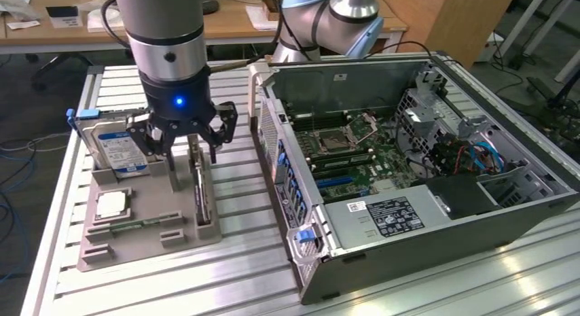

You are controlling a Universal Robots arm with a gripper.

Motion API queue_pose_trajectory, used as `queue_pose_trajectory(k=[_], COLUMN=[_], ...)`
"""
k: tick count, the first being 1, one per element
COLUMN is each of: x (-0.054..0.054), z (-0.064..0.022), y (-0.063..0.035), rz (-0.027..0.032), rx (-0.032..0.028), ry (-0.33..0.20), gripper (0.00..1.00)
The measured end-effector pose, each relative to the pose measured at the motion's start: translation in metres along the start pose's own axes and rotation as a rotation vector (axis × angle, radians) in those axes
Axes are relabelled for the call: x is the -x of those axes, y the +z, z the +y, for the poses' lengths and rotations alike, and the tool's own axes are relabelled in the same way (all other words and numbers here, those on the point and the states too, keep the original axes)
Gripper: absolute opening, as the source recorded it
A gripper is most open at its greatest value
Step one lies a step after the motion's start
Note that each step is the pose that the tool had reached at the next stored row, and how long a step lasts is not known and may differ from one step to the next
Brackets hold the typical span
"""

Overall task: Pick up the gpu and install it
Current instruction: 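Pick up the gpu and move the gpu toward the slot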

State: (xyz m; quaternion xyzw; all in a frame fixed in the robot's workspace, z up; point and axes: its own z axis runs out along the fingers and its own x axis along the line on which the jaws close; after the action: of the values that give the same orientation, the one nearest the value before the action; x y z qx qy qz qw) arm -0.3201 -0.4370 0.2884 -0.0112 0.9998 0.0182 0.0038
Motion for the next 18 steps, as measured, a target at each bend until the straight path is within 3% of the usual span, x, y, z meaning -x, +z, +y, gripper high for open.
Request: queue_pose_trajectory(k=[7,18], x=[0.000,0.000], z=[0.0071,0.0046], y=[0.0131,0.0328], rz=[-0.0001,-0.0010], rx=[-0.0012,-0.0015], ry=[0.000,0.024], gripper=[0.66,0.66])
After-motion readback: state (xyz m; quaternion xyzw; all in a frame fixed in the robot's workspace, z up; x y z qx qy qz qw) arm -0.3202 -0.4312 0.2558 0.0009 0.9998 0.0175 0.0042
